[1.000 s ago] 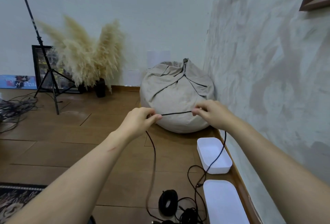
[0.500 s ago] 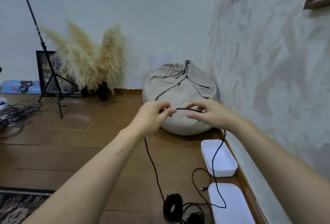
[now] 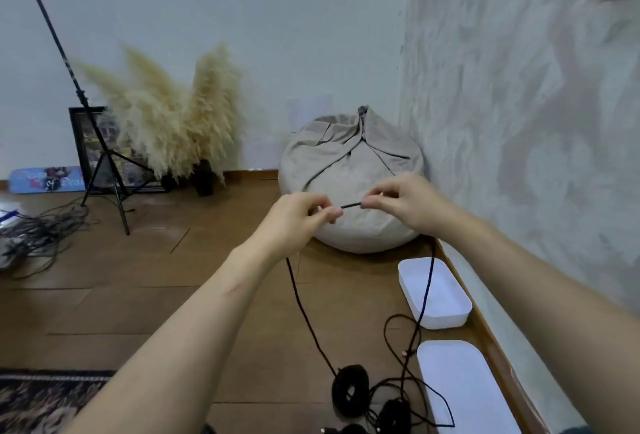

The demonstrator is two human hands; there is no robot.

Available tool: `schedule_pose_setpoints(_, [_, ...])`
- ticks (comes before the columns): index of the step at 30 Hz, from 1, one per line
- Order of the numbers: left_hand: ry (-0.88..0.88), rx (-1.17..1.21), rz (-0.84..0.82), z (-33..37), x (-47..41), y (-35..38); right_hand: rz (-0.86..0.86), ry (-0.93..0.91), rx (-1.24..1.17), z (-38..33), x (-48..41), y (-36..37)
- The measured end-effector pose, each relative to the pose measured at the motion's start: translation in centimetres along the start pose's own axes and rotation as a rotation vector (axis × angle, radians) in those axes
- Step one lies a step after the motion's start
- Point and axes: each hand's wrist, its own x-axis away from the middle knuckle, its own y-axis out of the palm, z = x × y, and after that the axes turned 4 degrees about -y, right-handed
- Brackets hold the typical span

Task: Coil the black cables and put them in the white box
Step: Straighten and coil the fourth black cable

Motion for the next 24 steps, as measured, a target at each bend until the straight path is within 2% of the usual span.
schedule_pose_setpoints(4, [-0.128, -0.021, 0.042, -2.7, 0.2, -2.7, 0.132, 0.093, 0.167, 2.8, 1.0, -2.1])
schedule_pose_setpoints(7, [-0.109, -0.001, 0.086, -2.5, 0.3, -1.9, 0.046, 0.075, 0.063, 2.3, 1.2, -1.2])
schedule_pose_setpoints(10, [-0.017, 0.049, 0.088, -0.6, 0.2, 0.0, -0.074, -0.037, 0.023, -0.1, 0.4, 1.2])
schedule_pose_setpoints(12, [0.0, 0.036, 0.067, -0.3, 0.1, 0.2, -0.044, -0.081, 0.067, -0.7, 0.2, 1.6])
schedule_pose_setpoints(16, [-0.116, -0.055, 0.092, -3.3, 0.2, -1.5, 0.077, 0.048, 0.208, 1.9, 0.8, -0.8])
schedule_pose_setpoints(18, [-0.148, -0.094, 0.105, -3.6, 0.4, -1.6, 0.077, 0.129, 0.242, 3.1, 1.7, -1.4])
schedule_pose_setpoints(21, [-0.059, -0.086, 0.084, -1.7, 0.4, 0.0, -0.024, 0.086, 0.105, 1.6, 1.9, 0.0])
schedule_pose_setpoints(24, [0.018, -0.077, 0.063, -0.3, 0.0, 1.3, -0.067, -0.038, 0.126, -0.3, 1.0, 1.6])
